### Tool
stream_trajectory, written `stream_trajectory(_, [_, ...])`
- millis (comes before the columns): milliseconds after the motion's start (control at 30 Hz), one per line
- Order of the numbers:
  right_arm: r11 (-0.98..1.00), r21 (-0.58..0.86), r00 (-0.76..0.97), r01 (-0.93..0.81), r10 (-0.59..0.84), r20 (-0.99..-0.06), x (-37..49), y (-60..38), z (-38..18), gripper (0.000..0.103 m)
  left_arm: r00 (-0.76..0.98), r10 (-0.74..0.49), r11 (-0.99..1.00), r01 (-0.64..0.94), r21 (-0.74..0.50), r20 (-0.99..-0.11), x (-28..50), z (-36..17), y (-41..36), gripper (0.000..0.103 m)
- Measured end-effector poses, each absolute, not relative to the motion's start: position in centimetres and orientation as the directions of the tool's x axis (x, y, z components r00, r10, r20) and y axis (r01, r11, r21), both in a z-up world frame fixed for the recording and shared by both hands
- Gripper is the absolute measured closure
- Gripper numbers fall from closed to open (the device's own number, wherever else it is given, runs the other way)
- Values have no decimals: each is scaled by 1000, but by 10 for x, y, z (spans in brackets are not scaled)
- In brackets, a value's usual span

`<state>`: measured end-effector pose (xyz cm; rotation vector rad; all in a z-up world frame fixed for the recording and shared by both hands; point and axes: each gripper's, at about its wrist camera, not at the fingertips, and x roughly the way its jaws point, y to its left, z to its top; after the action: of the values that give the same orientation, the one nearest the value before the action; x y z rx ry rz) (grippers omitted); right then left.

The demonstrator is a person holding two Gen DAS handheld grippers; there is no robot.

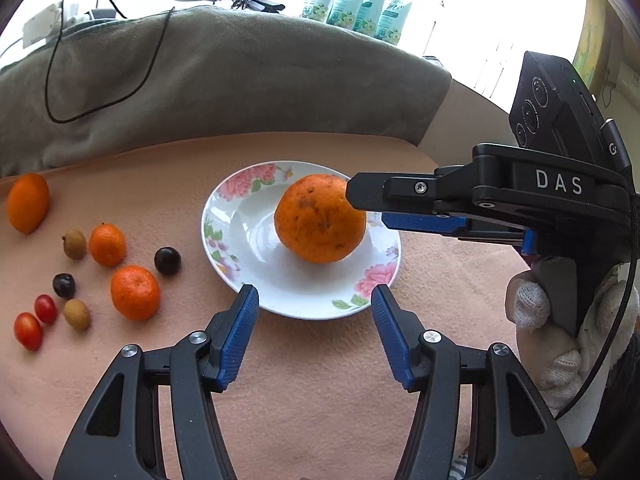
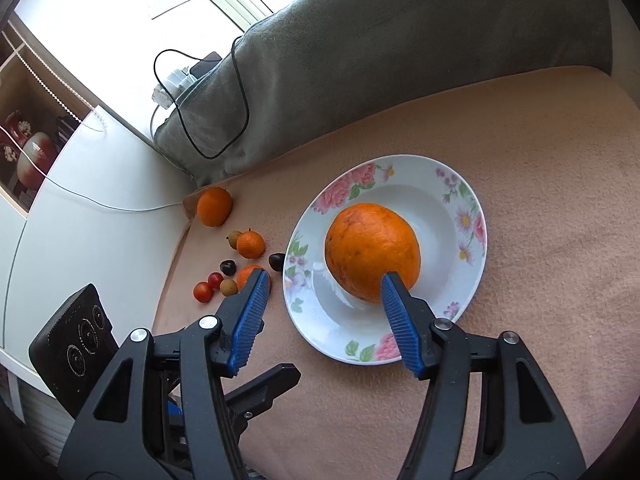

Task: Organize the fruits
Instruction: 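Carry the large orange onto the white floral plate and open both grippers, then move both grippers back toward the small fruits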

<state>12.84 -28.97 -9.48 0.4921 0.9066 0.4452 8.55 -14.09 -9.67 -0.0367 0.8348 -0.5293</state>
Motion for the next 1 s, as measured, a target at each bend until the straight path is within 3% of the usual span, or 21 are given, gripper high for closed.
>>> stream_trajectory(400, [859, 484, 614, -169, 476, -630, 113, -289, -83, 40, 572, -435, 884, 416, -211, -695, 78, -97, -124, 45])
stream_trajectory(533, [879, 446, 647, -167, 439, -623, 107, -288, -80, 27, 582, -419, 894, 399, -204, -697, 80, -96, -121, 45])
stream_trajectory(1000, [901, 391, 672, -187, 408, -618, 104, -278, -78, 27, 647, -338, 932, 332, -147, -684, 82, -93, -63, 44])
